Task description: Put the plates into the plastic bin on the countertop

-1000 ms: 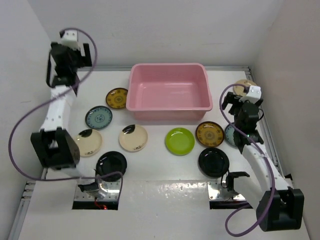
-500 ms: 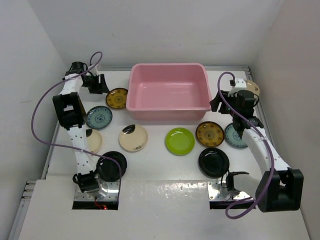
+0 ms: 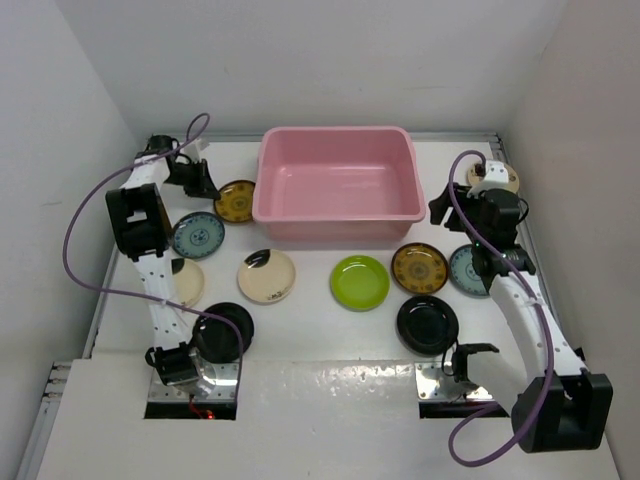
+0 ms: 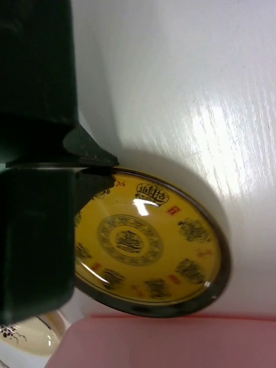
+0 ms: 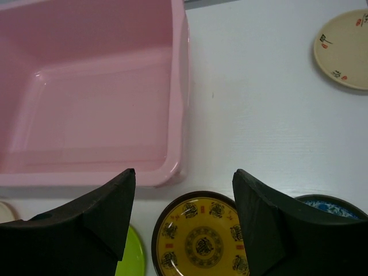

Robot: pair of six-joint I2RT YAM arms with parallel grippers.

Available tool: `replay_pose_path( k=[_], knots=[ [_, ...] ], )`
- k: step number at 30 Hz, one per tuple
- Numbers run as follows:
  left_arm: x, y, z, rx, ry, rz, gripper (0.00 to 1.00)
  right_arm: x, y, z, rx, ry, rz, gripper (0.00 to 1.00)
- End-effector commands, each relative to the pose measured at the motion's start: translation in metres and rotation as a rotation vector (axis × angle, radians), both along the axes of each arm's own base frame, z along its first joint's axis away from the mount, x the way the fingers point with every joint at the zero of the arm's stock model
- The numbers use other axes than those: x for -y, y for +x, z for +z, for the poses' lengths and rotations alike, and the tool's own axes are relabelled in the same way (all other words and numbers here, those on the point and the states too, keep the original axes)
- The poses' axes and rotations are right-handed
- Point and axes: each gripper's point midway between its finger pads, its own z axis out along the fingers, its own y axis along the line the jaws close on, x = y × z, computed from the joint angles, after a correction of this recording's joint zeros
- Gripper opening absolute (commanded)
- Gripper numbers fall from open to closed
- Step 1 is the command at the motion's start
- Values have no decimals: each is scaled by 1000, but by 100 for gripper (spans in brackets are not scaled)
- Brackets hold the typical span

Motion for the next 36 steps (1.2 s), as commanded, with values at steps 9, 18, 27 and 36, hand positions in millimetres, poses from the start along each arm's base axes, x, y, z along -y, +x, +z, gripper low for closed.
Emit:
replay_pose_path(
  k=[9,18,27,36],
  knots=[
    [-56,56,115,216,134,231,0,17,2,-8,-20,73,-113,68],
    [8,49,347,749,42,201,0,19,-5,-25,-43,83,-128,68],
    [195,16,256,489,-148,-127,0,59,-18,-49,-129,207,-348,74],
    [267,17,158,363,-33,-252,0,63,-37,-81,-250,277,-354,74]
  ],
)
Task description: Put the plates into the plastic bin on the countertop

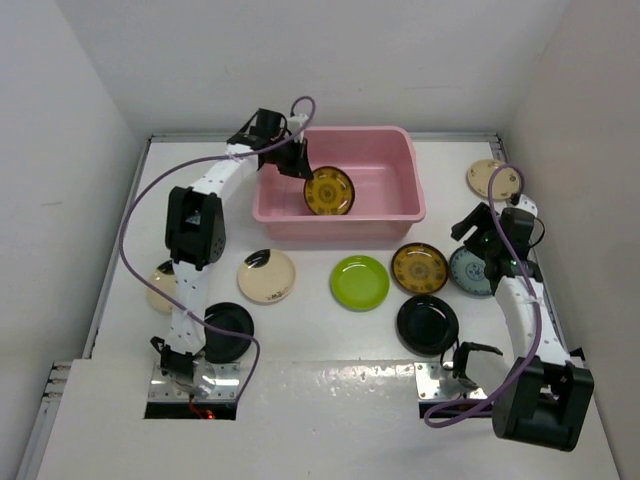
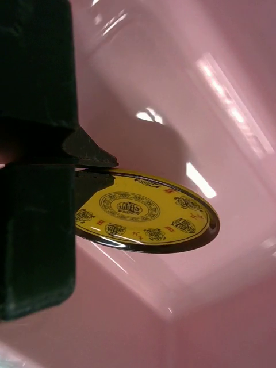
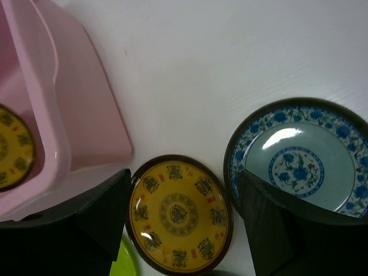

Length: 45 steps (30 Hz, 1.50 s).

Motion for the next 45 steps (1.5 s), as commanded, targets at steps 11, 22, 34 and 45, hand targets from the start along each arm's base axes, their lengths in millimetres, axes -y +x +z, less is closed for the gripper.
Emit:
replay_pose_path(
  k=[11,22,34,45],
  knots=[
    [-2,22,-15,54,72,30,27,-9,-48,-65,-233,226,-123,73],
    [-6,33,64,253,77,30,53,-43,-68,-118,-398,410,-59,60],
    [-83,25,142,367,89,160,57,-25,-70,-139,-451,359,-173,7],
    [-151,19,159,354,111,289,58,42,-54,-67,-286,126,-390,0]
  ],
)
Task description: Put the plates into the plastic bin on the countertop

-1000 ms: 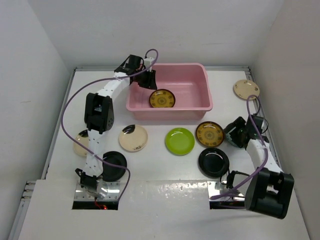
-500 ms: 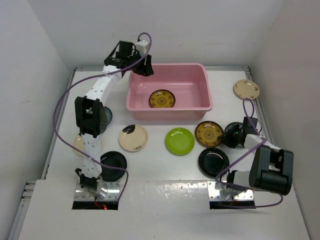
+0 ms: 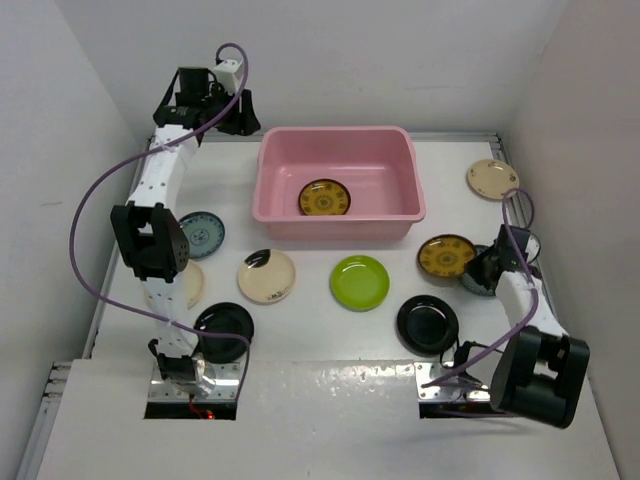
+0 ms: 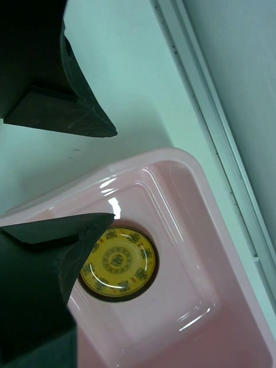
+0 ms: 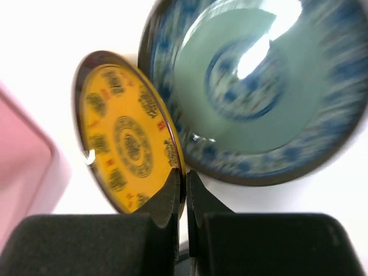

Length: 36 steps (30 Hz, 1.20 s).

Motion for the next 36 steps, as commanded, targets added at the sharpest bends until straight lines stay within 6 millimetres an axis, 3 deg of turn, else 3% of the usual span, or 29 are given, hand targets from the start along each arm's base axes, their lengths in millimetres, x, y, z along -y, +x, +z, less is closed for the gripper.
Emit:
replay_pose_path(
  k=[1,5,10,11,12,13,14,16,17,18,20,22,25,26,27,28,29,31,34,35,36],
  knots=[
    [-19,-12,35,57,1,33,58,51,11,52,73,-233,-140,0],
    [-45,-8,39,53,-25,89,58,68,33,111,204,-346,-176,0],
    [-97,-5,39,47,-39,193,58,55,79,185,383,-410,-139,0],
    [-104,-5,39,44,-47,210,58,53,86,191,394,-420,-138,0],
    [-120,-6,35,34,-46,239,58,45,96,209,436,-430,-124,0],
    [-128,-6,35,34,-46,253,58,39,106,208,432,-443,-102,0],
    [-135,-7,31,24,-51,259,58,29,122,241,527,-450,-87,0],
    [-156,-11,19,0,-40,283,58,5,137,255,565,-491,29,0],
    [-163,-13,15,-6,-34,291,58,0,155,270,611,-502,54,0],
    [-169,-17,10,-18,-19,295,58,-41,168,280,680,-469,181,0],
    [-189,-22,0,-36,-9,325,58,-81,196,267,667,-480,344,0],
    [-204,-26,-13,-63,6,361,58,-148,220,245,653,-412,575,0],
    [-220,-30,-28,-96,1,391,58,-195,235,227,640,-328,711,0],
    [-220,-30,-38,-118,-3,391,58,-210,244,192,576,-288,752,0],
    [-225,-31,-38,-115,7,394,58,-218,251,200,589,-274,760,0],
    [-226,-32,-42,-118,22,384,58,-226,253,193,573,-265,772,0],
    [-225,-33,-47,-127,29,378,58,-229,259,170,527,-255,779,0],
    [-224,-37,-56,-142,47,351,58,-247,268,160,513,-216,822,0],
    [-229,-41,-73,-181,52,351,58,-268,281,119,449,-127,891,0],
    [-233,-44,-75,-191,57,354,58,-273,286,124,463,-107,894,0],
    [-234,-43,-79,-200,55,354,58,-277,288,102,420,-86,901,0]
  ],
)
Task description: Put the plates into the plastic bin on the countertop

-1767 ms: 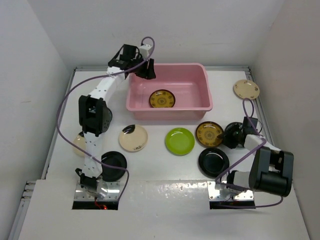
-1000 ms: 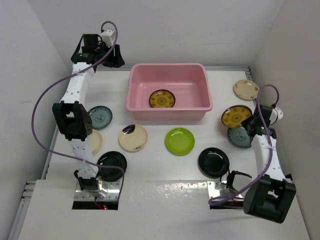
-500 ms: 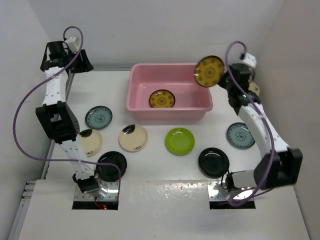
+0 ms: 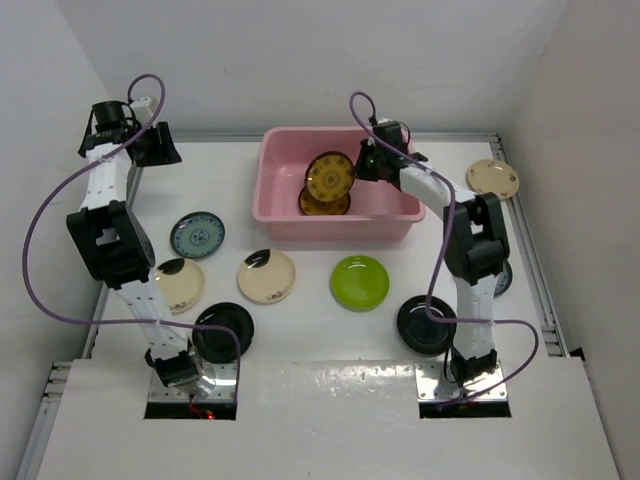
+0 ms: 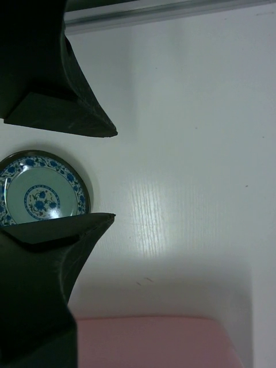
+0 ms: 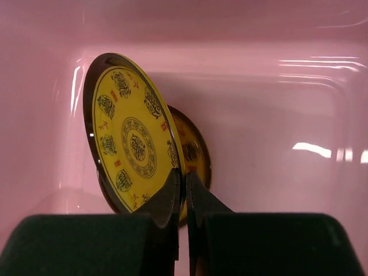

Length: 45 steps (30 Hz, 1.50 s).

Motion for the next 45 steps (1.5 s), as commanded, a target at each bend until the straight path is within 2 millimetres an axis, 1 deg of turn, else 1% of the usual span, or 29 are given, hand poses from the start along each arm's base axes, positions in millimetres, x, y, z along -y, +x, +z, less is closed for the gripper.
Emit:
replay_pose_path(
  k=[1,4,5,8,11,13,14,15,17,18,19,22,25,26,27,28,29,30,32,34,35,36,38,39,40,41,42,43,45],
  knots=[
    [-11,-4,8,18,34,-8,58,-29,20,29,42,126,87,0],
    [-11,-7,2,-1,34,-1,58,-33,21,7,-11,158,80,0],
    [-11,-7,2,0,41,-7,58,-35,21,7,-9,157,86,3],
    [-12,-8,-2,-7,54,-22,59,-30,14,-13,-54,121,88,18],
    [-15,-15,-22,-54,79,-31,61,-17,7,-26,-80,69,55,30],
    [-14,-24,-35,-95,92,-49,62,-13,7,-24,-72,54,62,41],
    [-14,-27,-41,-106,101,-64,62,-13,5,-24,-73,46,69,53],
    [-12,-36,-55,-144,108,-91,64,-11,5,-24,-72,38,74,63],
    [-11,-46,-70,-187,116,-108,66,-11,10,-11,-37,20,95,72],
    [-8,-58,-90,-242,107,-132,69,-13,8,-10,-43,15,102,75],
    [-7,-61,-94,-253,110,-144,69,-12,9,-6,-30,1,114,77],
    [-4,-78,-129,-350,93,-173,69,-10,18,22,33,8,117,78],
    [1,-95,-151,-429,75,-216,64,-8,20,48,95,15,116,78],
    [3,-101,-162,-461,64,-229,64,-7,20,67,134,14,123,78],
    [-2,-105,-163,-473,72,-226,62,-5,21,73,149,12,118,78],
    [0,-116,-174,-514,66,-237,62,-3,19,75,159,0,120,78],
    [-9,-123,-179,-538,86,-225,62,-3,18,87,186,2,120,78],
    [-7,-127,-183,-550,80,-227,62,-1,16,89,197,2,117,78],
    [-17,-132,-192,-558,88,-212,61,1,12,100,231,6,120,78],
    [-15,-134,-201,-570,80,-236,59,1,6,111,251,11,120,78],
    [-12,-136,-203,-567,71,-253,52,0,5,110,255,7,121,77],
    [-9,-136,-206,-564,58,-269,45,3,3,119,269,11,113,77],
    [2,-143,-210,-569,14,-317,35,4,0,119,269,10,110,77],
    [3,-142,-209,-561,9,-329,27,5,-3,127,285,13,108,77],
    [6,-144,-209,-566,-5,-334,10,5,-6,122,285,13,106,76],
    [7,-146,-213,-576,-12,-335,1,8,-7,124,290,13,96,76],
    [7,-144,-215,-583,-22,-321,0,8,-9,138,328,23,91,76],
    [8,-141,-212,-573,-33,-312,0,12,-12,128,312,17,82,76],
    [7,-129,-202,-531,-76,-280,0,14,-18,137,331,23,79,75]
  ],
)
